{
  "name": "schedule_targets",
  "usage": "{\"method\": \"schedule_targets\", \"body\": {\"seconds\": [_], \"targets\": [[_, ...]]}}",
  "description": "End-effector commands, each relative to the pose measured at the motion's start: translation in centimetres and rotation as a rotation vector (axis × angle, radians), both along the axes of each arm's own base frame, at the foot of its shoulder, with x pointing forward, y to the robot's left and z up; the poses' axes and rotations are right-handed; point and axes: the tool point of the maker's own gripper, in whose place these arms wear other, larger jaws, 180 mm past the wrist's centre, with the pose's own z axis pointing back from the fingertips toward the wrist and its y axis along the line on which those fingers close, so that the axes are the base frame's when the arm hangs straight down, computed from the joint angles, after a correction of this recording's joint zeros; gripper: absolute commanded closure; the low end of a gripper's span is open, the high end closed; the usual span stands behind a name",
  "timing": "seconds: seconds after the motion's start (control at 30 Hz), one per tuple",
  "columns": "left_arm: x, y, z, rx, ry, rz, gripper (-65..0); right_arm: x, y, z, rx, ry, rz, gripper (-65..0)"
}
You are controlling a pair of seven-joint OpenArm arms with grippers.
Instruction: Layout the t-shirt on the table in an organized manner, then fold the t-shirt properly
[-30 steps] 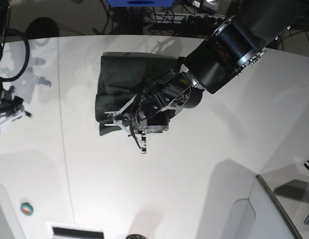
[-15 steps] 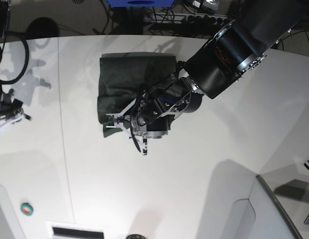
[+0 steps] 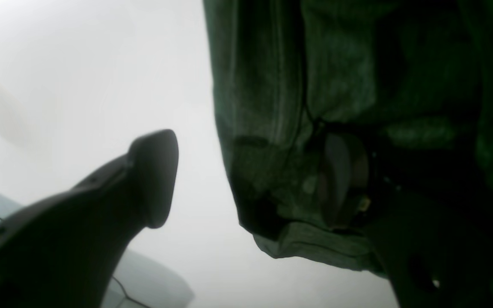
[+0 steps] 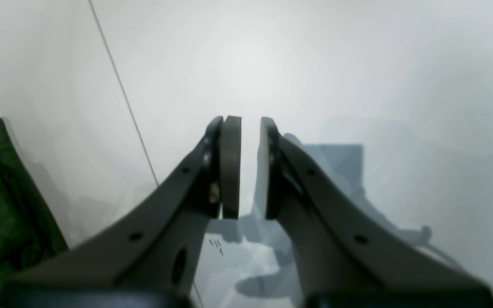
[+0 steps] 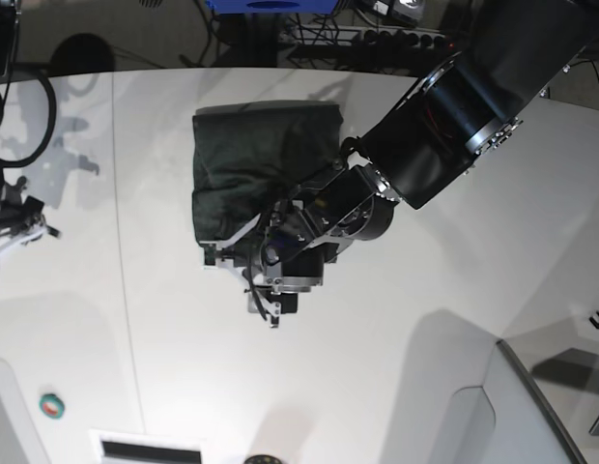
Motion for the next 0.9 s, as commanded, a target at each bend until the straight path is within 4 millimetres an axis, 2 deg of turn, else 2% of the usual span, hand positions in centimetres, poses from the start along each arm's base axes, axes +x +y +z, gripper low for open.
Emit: {"method": "schedule_targets", "body": {"seconds": [0.0, 0.1, 0.17, 0.5, 0.57, 0.63, 0.67, 0.7, 0.73, 0.8, 0.83, 0.87], "targets": [[1.5, -0.9, 2.0, -0.024, -0.052, -0.009, -48.4, 1.2, -0.8, 1.5, -0.027, -0.047, 0.001, -8.0], [1.9, -1.4, 2.8, -0.036, -0.071, -0.017, -48.2, 1.3, -0.8, 1.6, -0.027, -0.048, 0.001, -8.0], [2.2, -1.0, 3.2, -0.010, -0.085, -0.005, -48.2, 1.3, -0.8, 1.6, -0.027, -0.048, 0.001, -8.0], [2.8, -1.5, 7.4, -0.016, -0.196, -0.017, -47.4, 1.7, -0.8, 1.9, -0.027, -0.058, 0.001, -8.0], [2.7, -0.3, 7.6, 0.005, -0.208, -0.005, -47.4, 1.7, -1.0, 2.0, -0.027, -0.061, -0.006, -8.0], [1.8, 0.4, 7.3, -0.003, -0.201, 0.010, -46.9, 1.7, -1.0, 2.2, -0.029, -0.066, -0.003, -8.0], [1.4, 1.5, 7.1, -0.025, -0.191, 0.049, -45.1, 1.6, -1.0, 2.1, -0.029, -0.065, -0.003, -8.0], [0.9, 2.6, 6.7, -0.054, -0.173, 0.100, -40.2, 1.3, -1.0, 1.9, -0.029, -0.059, -0.002, -7.8], [0.8, 4.0, 6.9, -0.091, -0.169, 0.165, -31.6, 0.9, -1.0, 1.6, -0.030, -0.049, -0.002, -7.8], [0.9, 7.7, 7.9, -0.159, -0.182, 0.312, -7.7, 0.7, -0.8, 2.2, -0.051, -0.080, 0.013, -7.8], [0.9, 9.4, 8.7, -0.187, -0.203, 0.371, 0.0, 0.3, -0.8, 2.4, -0.066, -0.099, 0.022, -7.8], [0.7, 10.9, 9.3, -0.211, -0.218, 0.421, 0.0, 0.1, -0.6, 2.9, -0.082, -0.125, 0.034, -7.8]]}}
